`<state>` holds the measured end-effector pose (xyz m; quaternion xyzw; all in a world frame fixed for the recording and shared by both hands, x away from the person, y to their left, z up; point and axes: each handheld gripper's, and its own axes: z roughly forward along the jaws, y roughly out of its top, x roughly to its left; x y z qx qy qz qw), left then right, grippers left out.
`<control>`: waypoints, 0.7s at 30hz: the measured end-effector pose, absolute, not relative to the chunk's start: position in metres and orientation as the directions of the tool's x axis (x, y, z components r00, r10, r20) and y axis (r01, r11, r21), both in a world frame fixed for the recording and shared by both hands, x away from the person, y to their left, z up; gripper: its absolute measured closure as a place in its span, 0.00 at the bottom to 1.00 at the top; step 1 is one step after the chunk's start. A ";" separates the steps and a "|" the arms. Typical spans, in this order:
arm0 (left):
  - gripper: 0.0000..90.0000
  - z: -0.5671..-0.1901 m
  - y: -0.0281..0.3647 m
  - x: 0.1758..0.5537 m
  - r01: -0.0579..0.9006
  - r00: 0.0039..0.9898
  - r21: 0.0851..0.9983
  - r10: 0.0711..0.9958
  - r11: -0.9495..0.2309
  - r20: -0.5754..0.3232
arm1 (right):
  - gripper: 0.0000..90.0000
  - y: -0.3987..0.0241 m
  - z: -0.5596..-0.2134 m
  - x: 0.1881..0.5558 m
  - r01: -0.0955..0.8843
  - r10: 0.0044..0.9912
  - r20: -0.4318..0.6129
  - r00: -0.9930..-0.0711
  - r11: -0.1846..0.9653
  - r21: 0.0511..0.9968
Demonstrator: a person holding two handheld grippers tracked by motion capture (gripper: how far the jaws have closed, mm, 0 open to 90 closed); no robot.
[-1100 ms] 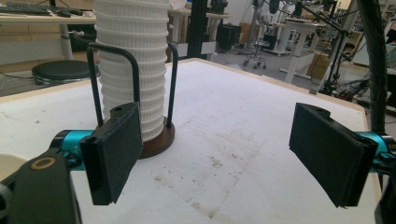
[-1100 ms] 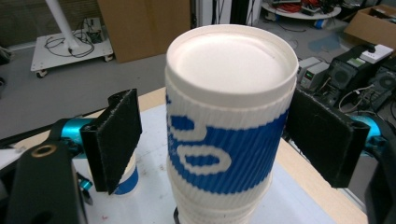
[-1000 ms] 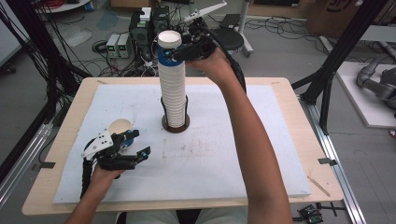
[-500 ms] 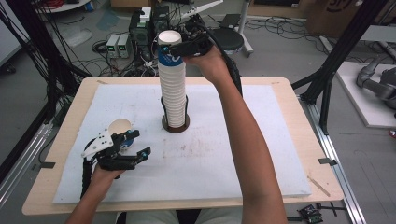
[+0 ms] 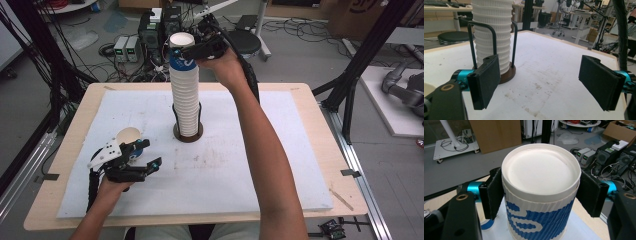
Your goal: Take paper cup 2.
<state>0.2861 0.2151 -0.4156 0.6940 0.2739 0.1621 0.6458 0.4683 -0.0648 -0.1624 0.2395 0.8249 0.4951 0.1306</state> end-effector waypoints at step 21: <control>0.20 -0.416 0.214 0.287 0.176 0.801 0.984 0.584 -0.018 -0.132 | 0.32 -0.065 -0.159 0.468 0.240 0.511 0.001 -0.860 0.403 0.883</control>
